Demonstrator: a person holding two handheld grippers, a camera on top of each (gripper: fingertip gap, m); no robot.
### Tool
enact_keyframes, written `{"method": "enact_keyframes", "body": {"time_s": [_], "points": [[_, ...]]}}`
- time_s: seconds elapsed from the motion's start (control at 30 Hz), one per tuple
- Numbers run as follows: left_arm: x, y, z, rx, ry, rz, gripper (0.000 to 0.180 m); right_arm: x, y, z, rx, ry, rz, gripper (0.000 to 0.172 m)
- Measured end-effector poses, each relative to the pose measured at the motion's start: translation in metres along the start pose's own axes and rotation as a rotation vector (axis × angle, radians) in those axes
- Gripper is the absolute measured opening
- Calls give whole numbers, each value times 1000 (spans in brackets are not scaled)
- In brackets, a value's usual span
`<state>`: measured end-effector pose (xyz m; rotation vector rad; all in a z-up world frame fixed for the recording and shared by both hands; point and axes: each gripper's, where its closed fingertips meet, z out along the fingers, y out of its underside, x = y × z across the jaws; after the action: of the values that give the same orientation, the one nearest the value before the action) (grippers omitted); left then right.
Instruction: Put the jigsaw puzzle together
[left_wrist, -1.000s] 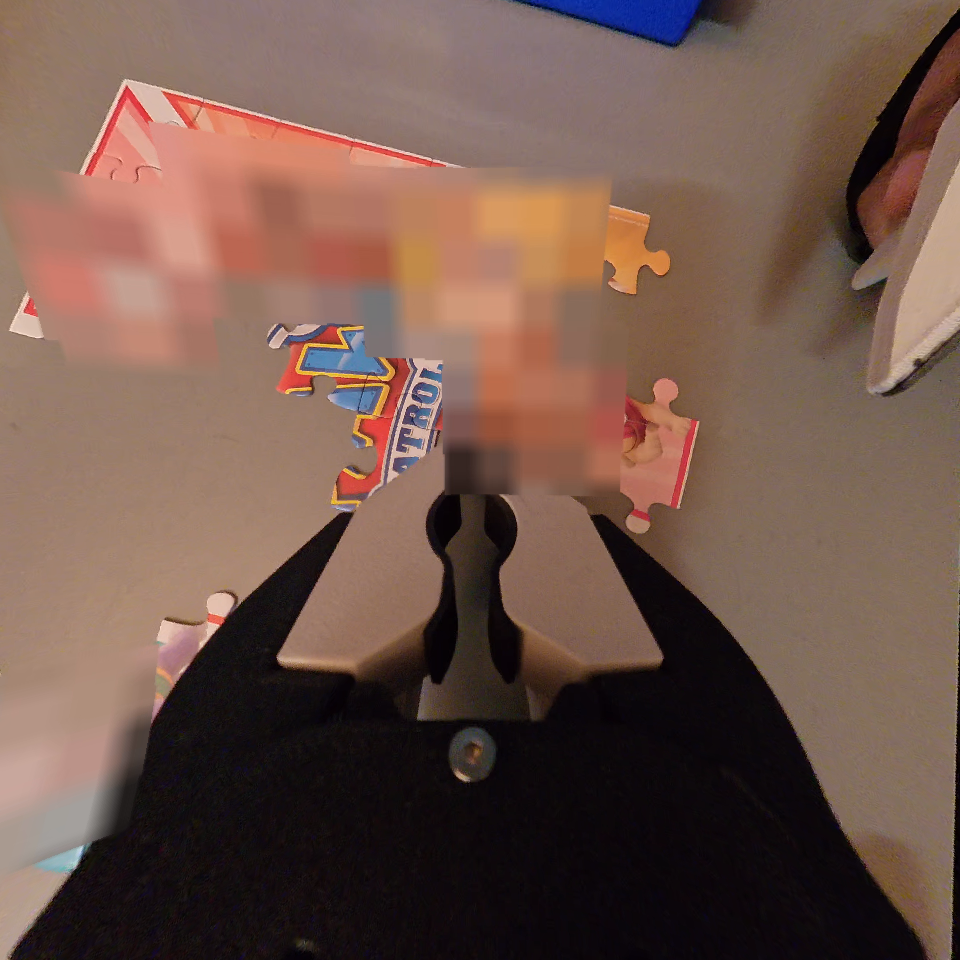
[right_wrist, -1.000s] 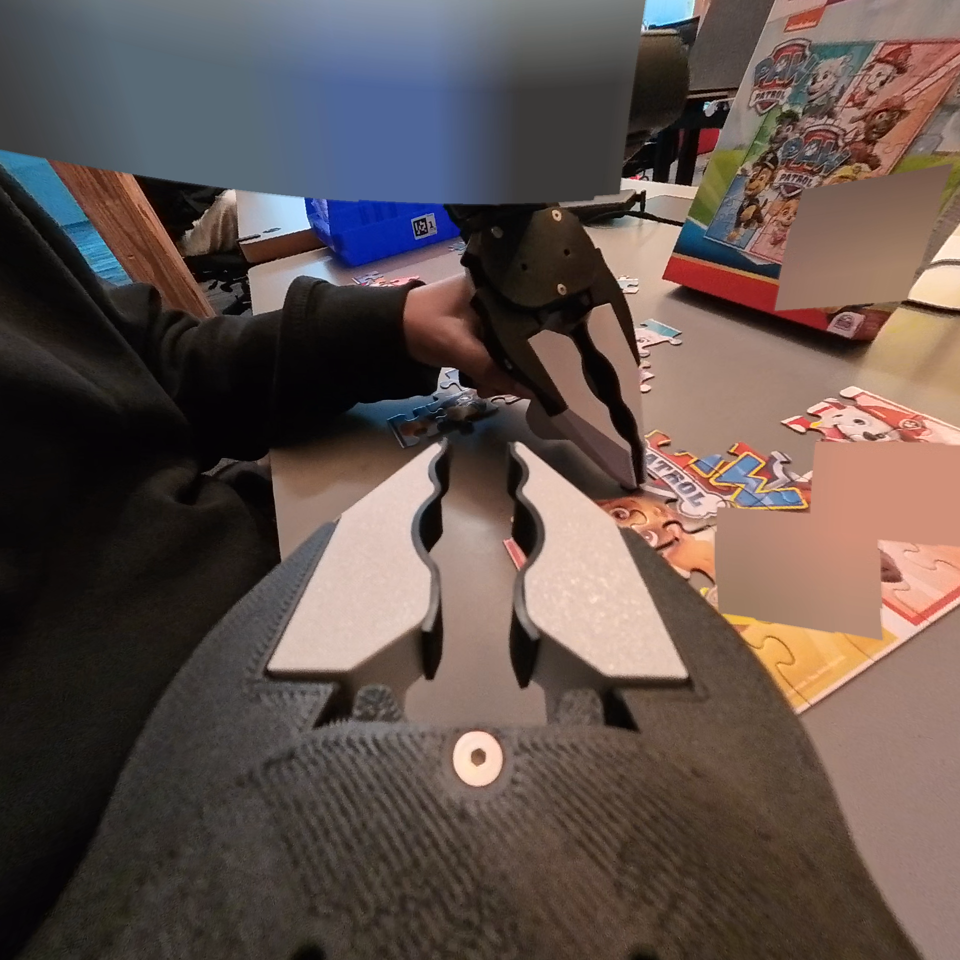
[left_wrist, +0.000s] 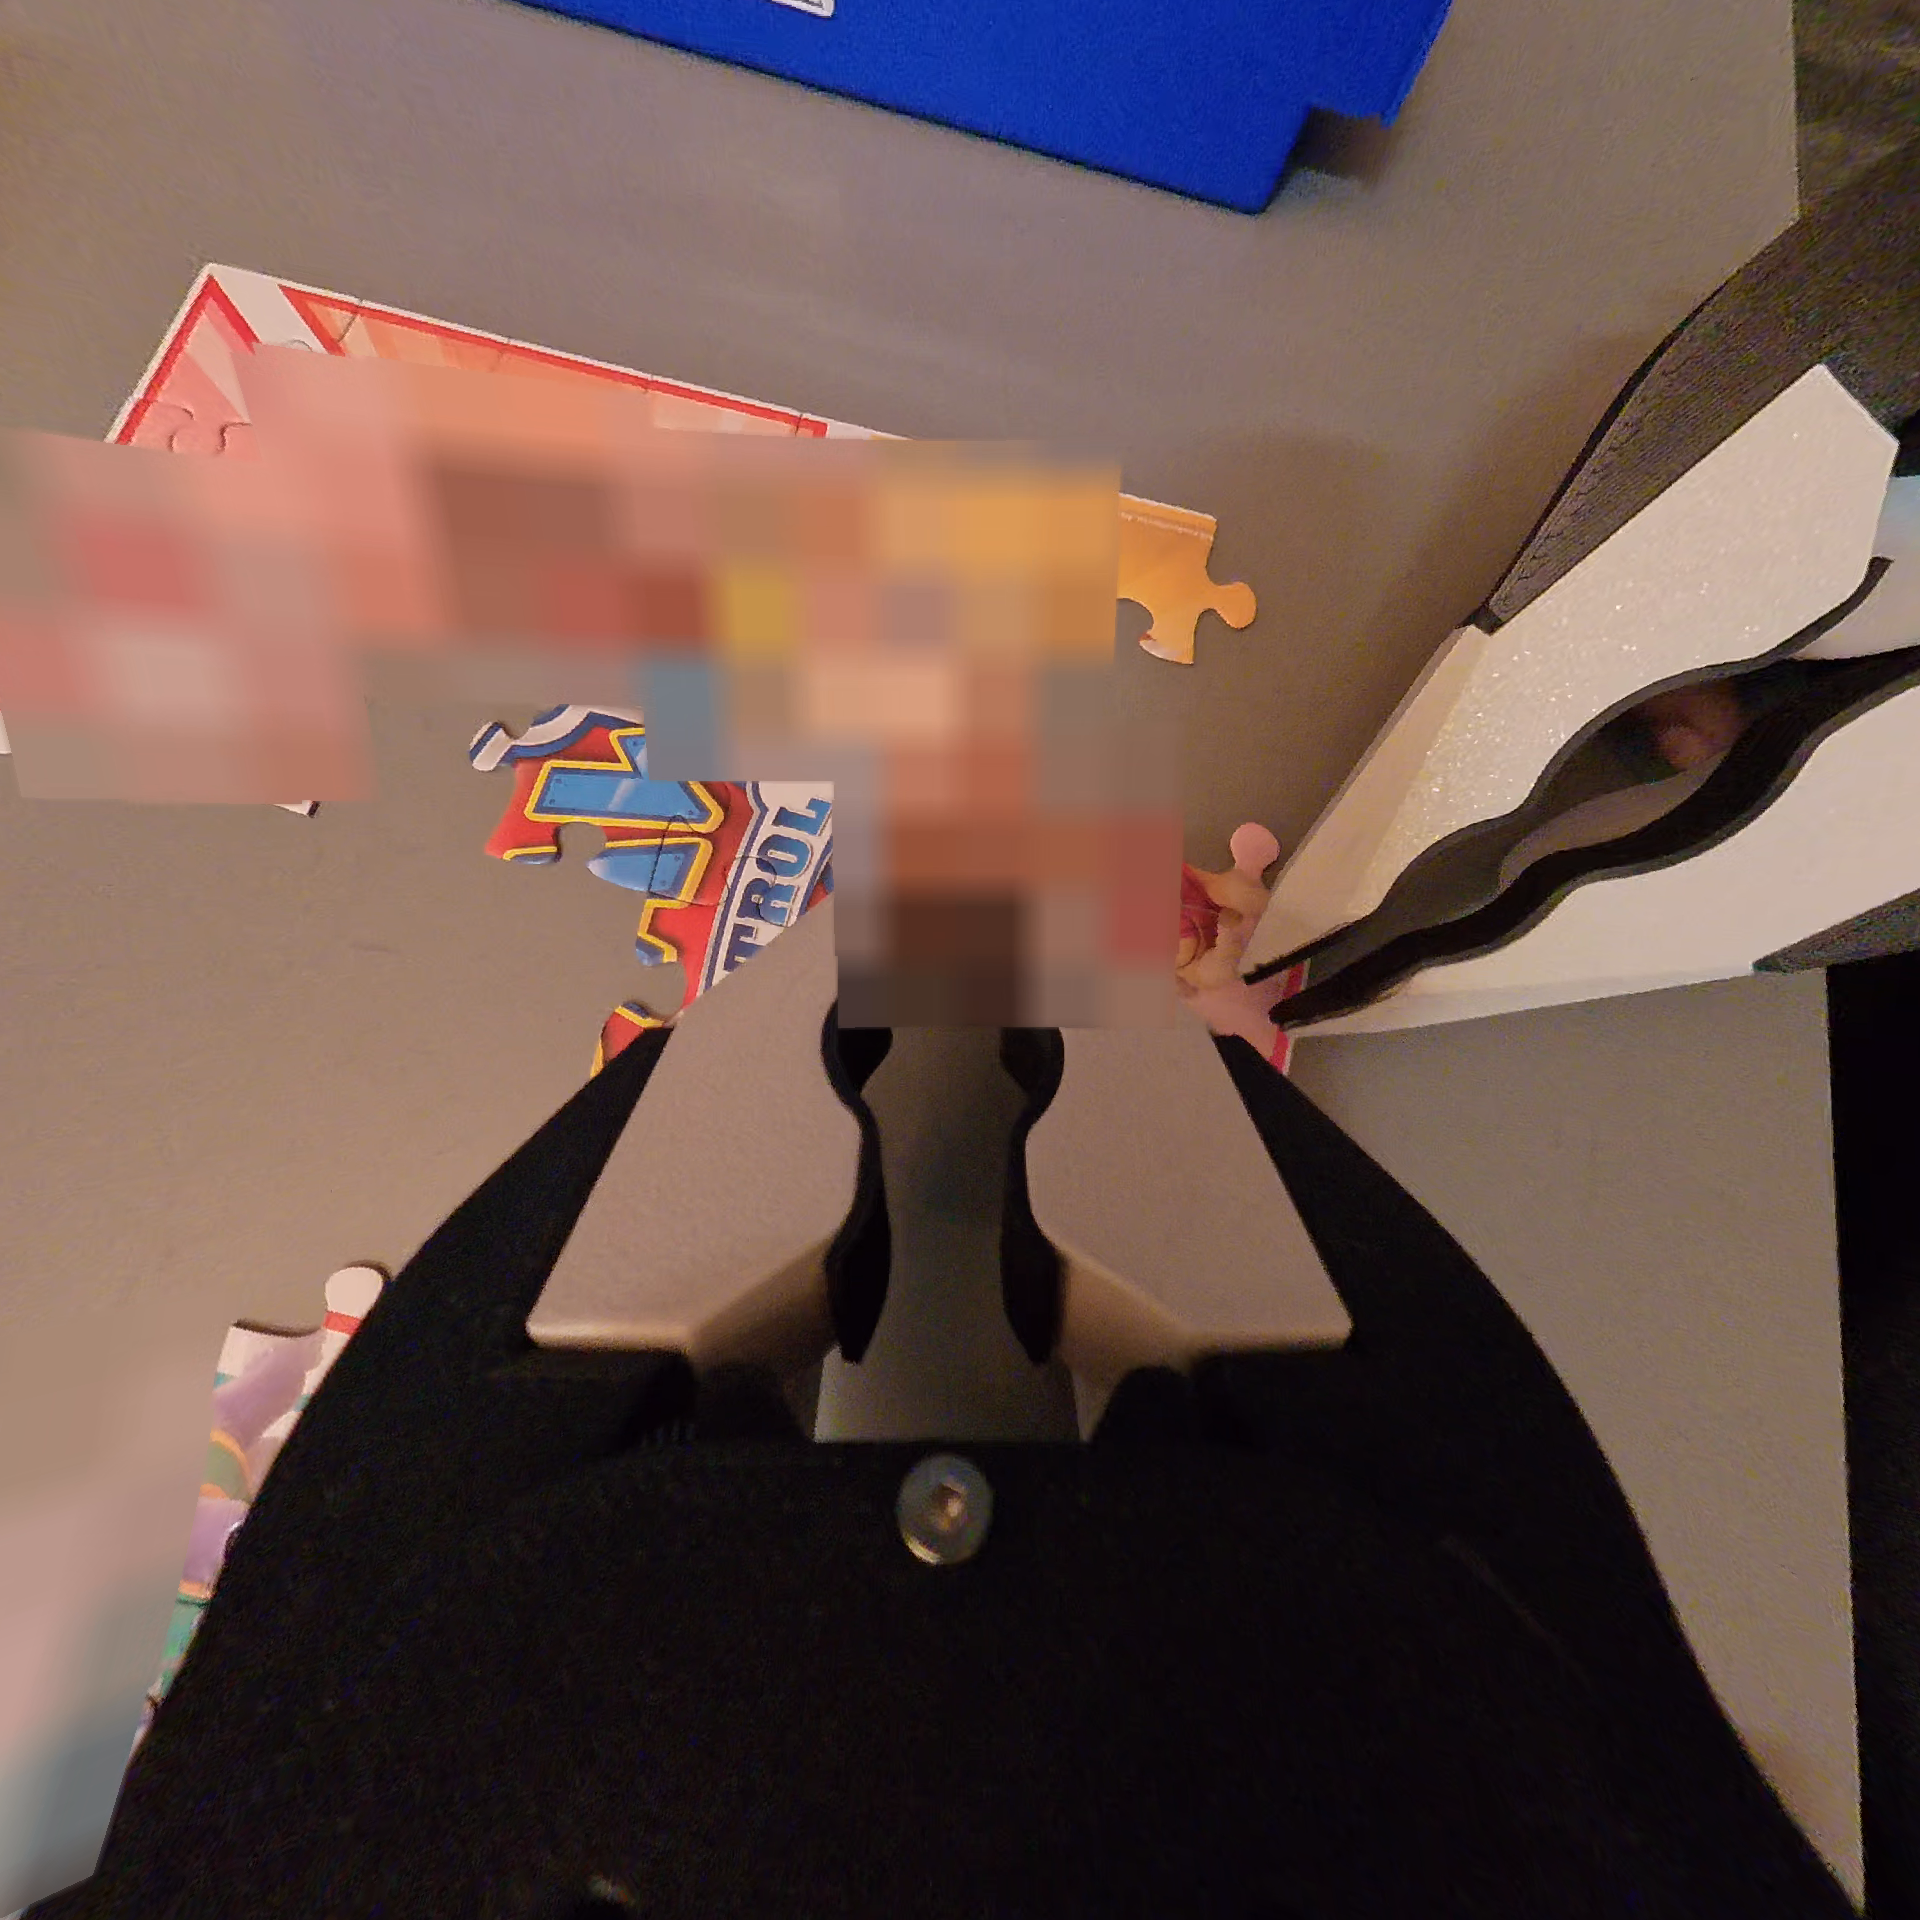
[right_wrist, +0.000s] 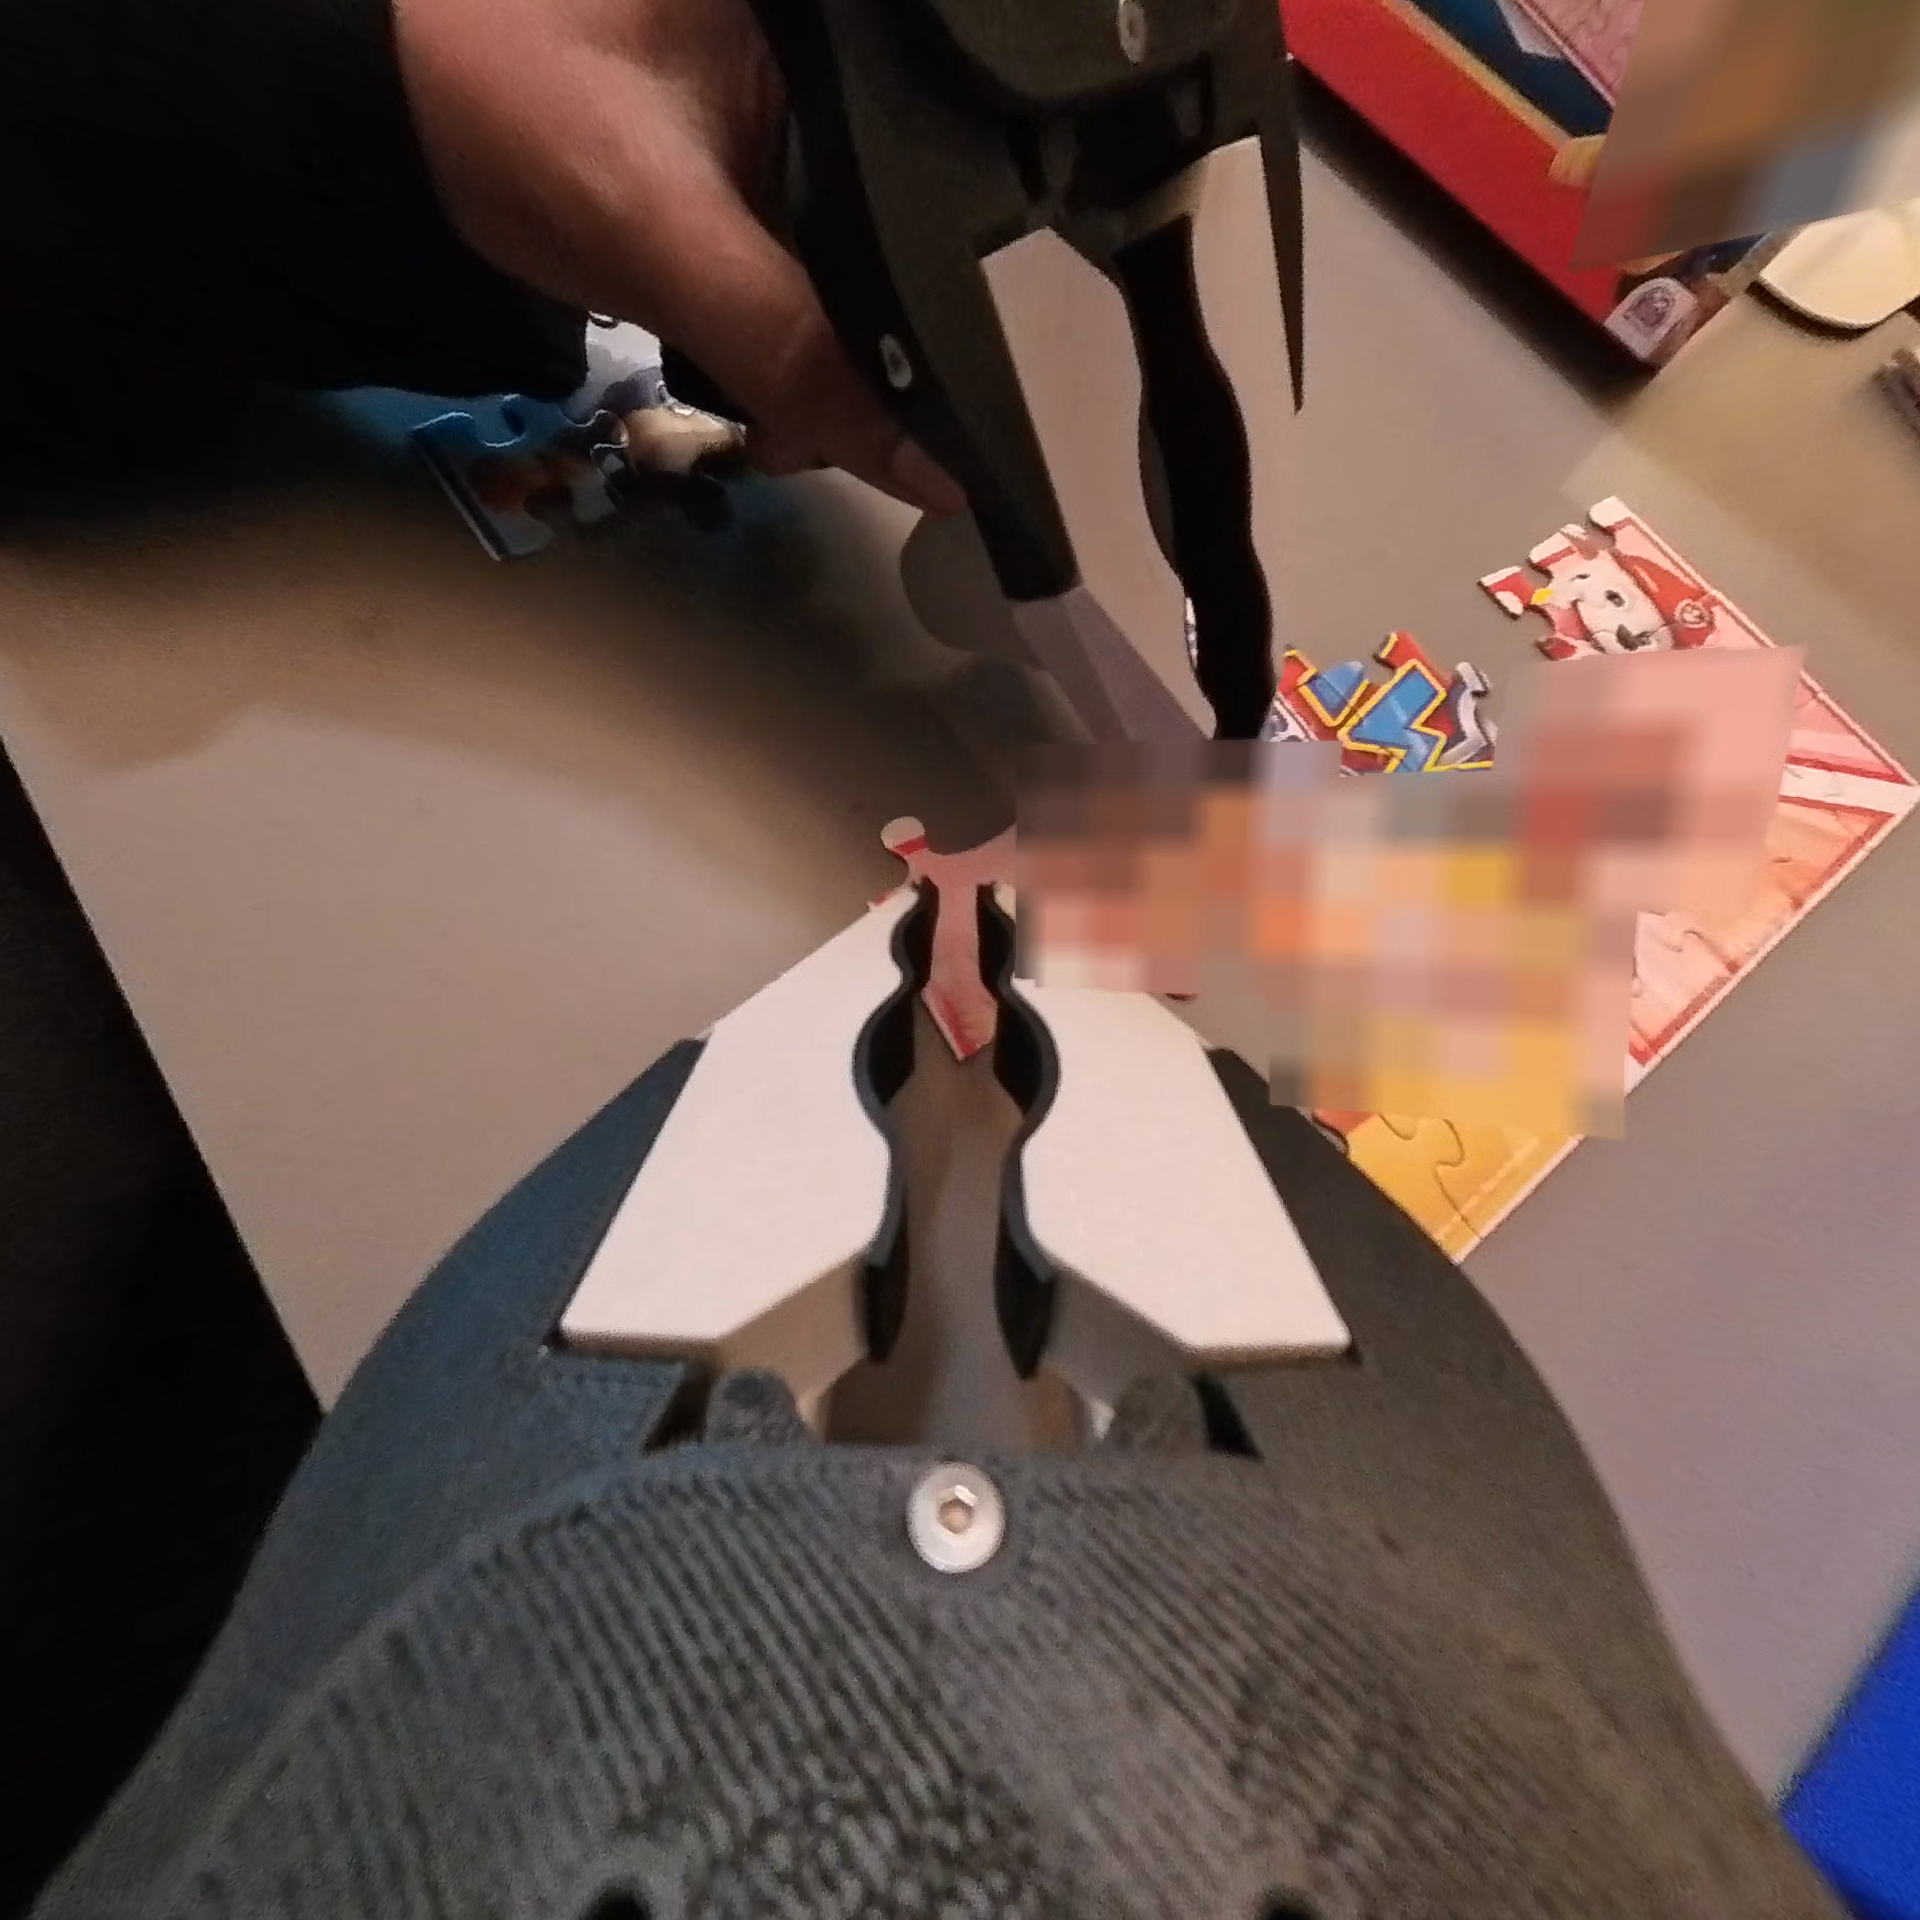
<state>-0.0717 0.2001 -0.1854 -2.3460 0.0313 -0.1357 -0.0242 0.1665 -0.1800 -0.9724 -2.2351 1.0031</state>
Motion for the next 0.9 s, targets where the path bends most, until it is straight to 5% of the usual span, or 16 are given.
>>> {"method": "enact_keyframes", "body": {"time_s": [0.9], "points": [[10,7,4,-50,-23,18,13,40,21,-1,-102,204,57,0]]}}
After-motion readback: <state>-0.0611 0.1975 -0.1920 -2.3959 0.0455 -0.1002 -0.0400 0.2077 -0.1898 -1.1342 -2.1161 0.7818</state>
